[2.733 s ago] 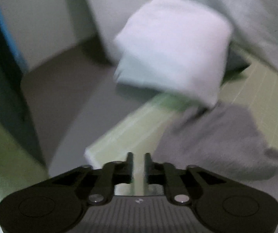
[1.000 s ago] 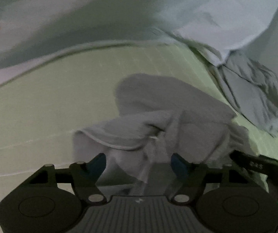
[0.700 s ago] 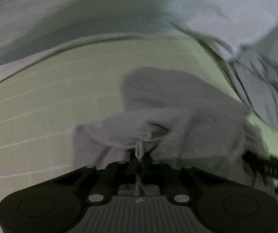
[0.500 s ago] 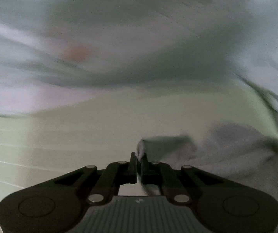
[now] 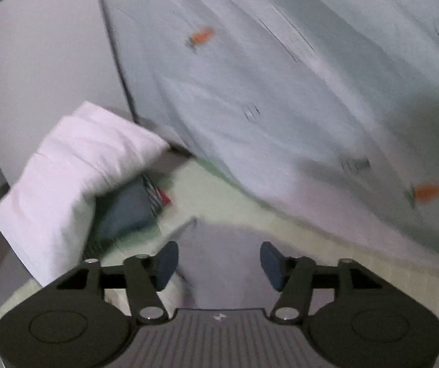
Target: Fold clothes
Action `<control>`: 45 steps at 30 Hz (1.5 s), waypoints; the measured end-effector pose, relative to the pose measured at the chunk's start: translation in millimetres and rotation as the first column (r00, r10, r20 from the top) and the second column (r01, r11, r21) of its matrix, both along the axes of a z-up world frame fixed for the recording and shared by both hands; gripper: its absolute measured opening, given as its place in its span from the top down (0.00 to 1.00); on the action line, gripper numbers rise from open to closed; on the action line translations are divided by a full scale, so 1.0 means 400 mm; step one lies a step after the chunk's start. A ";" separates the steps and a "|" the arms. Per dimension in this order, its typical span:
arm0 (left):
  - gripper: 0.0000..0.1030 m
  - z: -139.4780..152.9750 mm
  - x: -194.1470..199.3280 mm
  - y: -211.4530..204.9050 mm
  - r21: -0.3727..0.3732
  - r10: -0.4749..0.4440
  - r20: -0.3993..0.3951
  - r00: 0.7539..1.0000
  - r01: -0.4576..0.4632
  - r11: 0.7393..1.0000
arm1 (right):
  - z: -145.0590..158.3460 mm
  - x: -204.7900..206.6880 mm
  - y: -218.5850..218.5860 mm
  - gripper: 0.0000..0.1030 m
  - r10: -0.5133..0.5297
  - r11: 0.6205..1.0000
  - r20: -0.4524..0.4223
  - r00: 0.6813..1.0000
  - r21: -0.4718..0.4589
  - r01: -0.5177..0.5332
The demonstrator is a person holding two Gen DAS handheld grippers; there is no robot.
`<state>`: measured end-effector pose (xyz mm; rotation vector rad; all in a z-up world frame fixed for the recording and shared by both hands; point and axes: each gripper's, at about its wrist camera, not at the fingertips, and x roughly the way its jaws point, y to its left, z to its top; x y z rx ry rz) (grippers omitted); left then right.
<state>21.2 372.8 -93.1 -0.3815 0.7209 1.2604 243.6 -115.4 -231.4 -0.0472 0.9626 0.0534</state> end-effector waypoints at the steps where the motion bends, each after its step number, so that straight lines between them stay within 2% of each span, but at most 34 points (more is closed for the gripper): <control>1: 0.40 -0.015 0.003 -0.009 -0.024 -0.004 -0.008 1.000 0.004 1.000 | 0.000 0.001 -0.001 0.08 -0.003 1.000 0.001 1.000 -0.001 0.003; 2: 0.40 -0.030 0.005 -0.019 -0.051 -0.007 -0.016 1.000 0.006 0.999 | 0.000 0.002 -0.001 0.09 -0.005 1.000 0.001 1.000 -0.001 0.005; 5: 0.37 -0.069 0.009 -0.047 -0.109 -0.025 -0.028 0.999 0.022 0.994 | -0.001 0.015 -0.027 0.09 -0.026 0.995 0.038 0.999 -0.092 0.029; 9: 0.36 -0.101 0.043 -0.086 -0.132 -0.062 -0.083 0.995 0.051 0.990 | -0.002 0.033 -0.063 0.10 -0.049 0.973 0.093 0.994 -0.219 0.068; 12: 0.34 -0.118 0.060 -0.091 -0.156 -0.091 -0.082 0.992 0.078 0.985 | -0.002 0.046 -0.091 0.10 -0.060 0.945 0.137 0.989 -0.311 0.101; 17: 0.32 -0.146 0.106 -0.118 -0.182 -0.160 -0.117 0.980 0.138 0.974 | 0.004 0.084 -0.176 0.10 -0.175 0.923 0.133 0.975 -0.323 0.210; 20: 0.29 -0.165 0.125 -0.131 -0.203 -0.192 -0.133 0.972 0.163 0.965 | -0.001 0.076 -0.170 0.13 -0.113 0.936 0.118 0.987 -0.319 0.145; 22: 0.29 -0.179 0.138 -0.139 -0.217 -0.214 -0.144 0.966 0.180 0.959 | -0.007 0.084 -0.183 0.12 -0.115 0.926 0.130 0.985 -0.346 0.154; 24: 0.29 -0.178 0.134 -0.141 -0.225 -0.213 -0.144 0.966 0.177 0.958 | -0.012 0.093 -0.198 0.04 -0.126 0.911 0.146 0.981 -0.374 0.172; 25: 0.29 -0.174 0.127 -0.139 -0.226 -0.207 -0.139 0.969 0.172 0.959 | -0.011 0.100 -0.212 0.03 -0.158 0.913 0.143 0.977 -0.355 0.200; 28: 0.29 -0.157 0.087 -0.126 -0.229 -0.167 -0.112 0.980 0.138 0.964 | 0.000 0.112 -0.207 0.04 -0.211 0.903 0.114 0.971 -0.357 0.238; 30: 0.27 -0.143 0.043 -0.112 -0.233 -0.133 -0.089 0.987 0.109 0.966 | 0.012 0.105 -0.169 0.08 -0.196 0.888 0.110 0.974 -0.401 0.224; 32: 0.26 -0.131 -0.011 -0.096 -0.240 -0.104 -0.065 0.992 0.085 0.967 | 0.031 0.082 -0.119 0.07 -0.164 0.895 0.130 0.978 -0.397 0.203; 36: 0.26 -0.123 -0.135 -0.034 -0.285 -0.021 0.002 1.000 0.021 0.958 | 0.067 0.015 0.029 0.04 -0.104 0.947 0.134 0.985 -0.290 0.139; 38: 0.26 -0.127 -0.199 0.008 -0.317 0.038 0.055 0.998 -0.018 0.948 | 0.074 -0.028 0.141 0.03 -0.025 0.973 0.113 0.993 -0.224 0.050; 40: 0.26 -0.133 -0.251 0.049 -0.340 0.077 0.110 0.991 -0.035 0.940 | 0.073 -0.067 0.258 0.03 0.078 0.980 0.108 0.991 -0.189 -0.057; 42: 0.27 -0.139 -0.280 0.084 -0.343 0.074 0.146 0.986 -0.020 0.939 | 0.066 -0.116 0.406 0.03 0.206 0.966 0.111 0.972 -0.181 -0.184; 45: 0.31 -0.163 -0.288 0.124 -0.342 0.033 0.158 0.987 0.023 0.940 | 0.055 -0.175 0.610 0.03 0.365 0.924 0.114 0.924 -0.165 -0.344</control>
